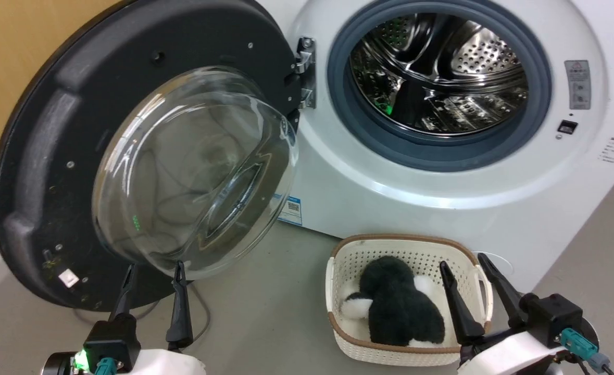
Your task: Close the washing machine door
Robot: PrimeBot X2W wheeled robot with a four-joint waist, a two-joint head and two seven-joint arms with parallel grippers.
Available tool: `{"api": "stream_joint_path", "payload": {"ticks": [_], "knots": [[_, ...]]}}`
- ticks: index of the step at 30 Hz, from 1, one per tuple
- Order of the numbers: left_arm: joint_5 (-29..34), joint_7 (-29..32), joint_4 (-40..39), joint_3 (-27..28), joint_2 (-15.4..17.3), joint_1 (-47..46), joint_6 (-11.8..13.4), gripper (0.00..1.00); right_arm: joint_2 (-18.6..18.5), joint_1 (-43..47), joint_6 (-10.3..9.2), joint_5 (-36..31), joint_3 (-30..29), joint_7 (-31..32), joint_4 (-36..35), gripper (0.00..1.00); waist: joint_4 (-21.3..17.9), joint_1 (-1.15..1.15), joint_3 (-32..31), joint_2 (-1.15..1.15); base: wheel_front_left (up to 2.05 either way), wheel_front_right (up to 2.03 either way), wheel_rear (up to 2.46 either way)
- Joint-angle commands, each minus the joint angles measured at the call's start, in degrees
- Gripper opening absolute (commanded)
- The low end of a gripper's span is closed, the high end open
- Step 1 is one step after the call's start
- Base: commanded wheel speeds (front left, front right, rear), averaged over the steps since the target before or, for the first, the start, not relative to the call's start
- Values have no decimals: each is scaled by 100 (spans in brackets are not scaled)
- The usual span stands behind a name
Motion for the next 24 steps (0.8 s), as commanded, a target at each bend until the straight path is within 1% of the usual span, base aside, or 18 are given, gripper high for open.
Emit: {"api": "stream_joint_path", "payload": {"ticks": [1, 13, 24], "knots": [[-27, -46, -48, 23, 3, 83, 43, 100, -46, -103, 3, 50, 43, -47, 24, 100, 36, 0, 1, 0, 0, 0, 0], [-75, -189, -197, 62, 3, 167, 129, 100, -102, -238, 3, 245, 262, -193, 152, 100, 350, 0, 42, 0, 0, 0, 0], [-129, -321, -345, 53, 3, 299, 266, 100, -155, -411, 4, 467, 507, -325, 288, 100, 652, -1, 106, 0, -1, -1, -1]]}}
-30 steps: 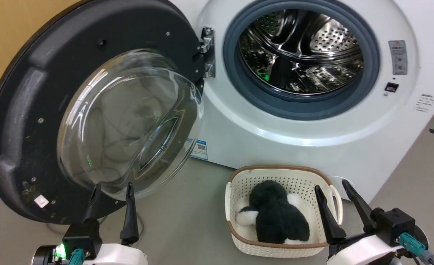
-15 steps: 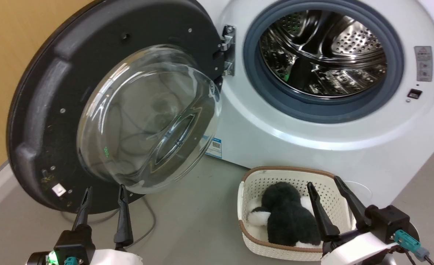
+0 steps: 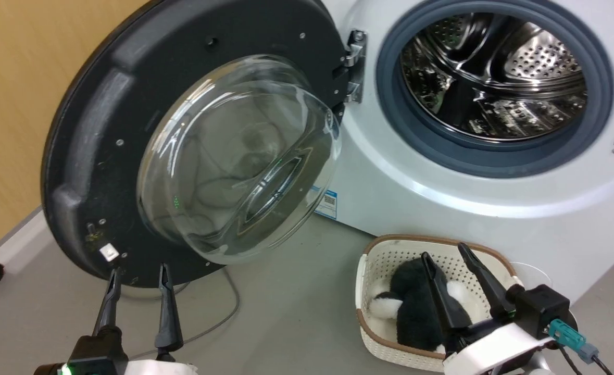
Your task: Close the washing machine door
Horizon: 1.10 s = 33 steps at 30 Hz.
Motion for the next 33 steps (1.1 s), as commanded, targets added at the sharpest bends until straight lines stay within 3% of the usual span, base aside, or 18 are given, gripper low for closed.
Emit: {"api": "stream_joint_path", "payload": {"ticks": [1, 25, 33], "knots": [[-32, -62, -39, 5, 3, 79, 52, 100, -54, -91, 4, 63, 47, -75, 37, 100, 45, 0, 5, 0, -2, -2, -2], [-109, -349, -291, -8, 4, 214, 308, 100, -192, -224, 4, 517, 375, -361, 179, 100, 625, 0, 12, 0, -2, -2, -2], [-121, -358, -307, -14, 4, 227, 341, 100, -237, -222, 5, 536, 405, -370, 173, 100, 642, 0, 11, 0, -1, -1, -1]]}}
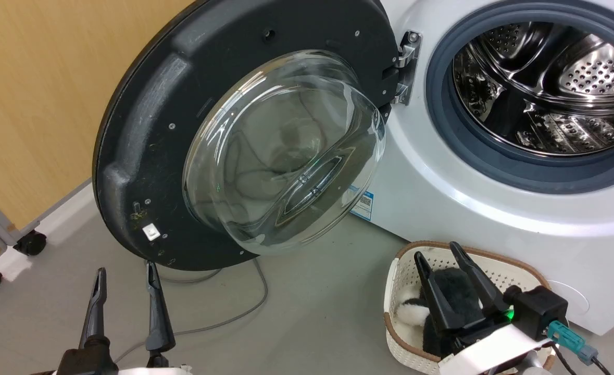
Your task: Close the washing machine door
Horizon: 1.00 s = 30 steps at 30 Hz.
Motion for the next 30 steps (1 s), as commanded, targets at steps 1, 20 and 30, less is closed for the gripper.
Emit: {"api": "stream_joint_path", "payload": {"ticks": [1, 20, 30], "knots": [[-21, -32, -31, -4, 3, 84, 28, 100, -48, -74, 5, 51, 9, -26, 13, 100, 0, 0, 1, 0, 0, 0, 0], [-1952, 257, 910, 1643, 690, -1811, -1075, 0, -70, 408, 5, -253, -615, 1, -426, 100, -68, 0, 372, 0, 0, 0, 0], [-4722, 1904, 3200, 3082, 1306, -3698, -1191, 0, -160, 390, 5, -393, -600, 267, -807, 100, -408, 0, 780, 0, 0, 0, 0]]}}
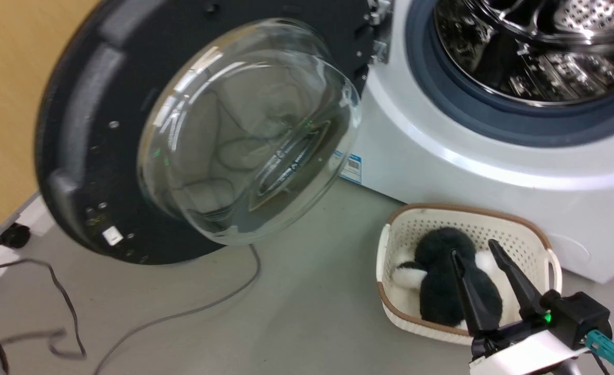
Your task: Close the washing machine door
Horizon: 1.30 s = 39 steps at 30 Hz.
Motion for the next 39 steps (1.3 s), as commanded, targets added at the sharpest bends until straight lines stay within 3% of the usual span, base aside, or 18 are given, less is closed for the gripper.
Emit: {"api": "stream_joint_path", "payload": {"ticks": [1, 6, 17, 30, 39], "knots": [[-609, 418, 460, 325, 51, -329, 86, 0, -38, -91, 5, -29, 43, 52, -57, 100, -133, 0, 115, 0, 0, 0, 0], [-1818, 1578, 1351, 842, 217, -870, 226, 0, -70, -182, 5, -54, 75, 112, -132, 100, -250, 0, 233, 0, 0, 0, 0], [-2476, 3355, 1692, 507, 341, -796, -291, 0, -105, -251, 5, -61, 47, 153, -154, 100, -411, 0, 319, 0, 0, 0, 0], [-2848, 4815, 842, 121, 129, 172, -420, 0, 147, -111, 5, 11, -74, -95, 160, 100, -640, 0, -210, 0, 0, 0, 0], [-2952, 5543, -560, -304, -448, 1135, -218, 0, 270, 80, 5, 43, -237, -208, 293, 100, -892, 0, -620, 0, 0, 0, 0]]}}
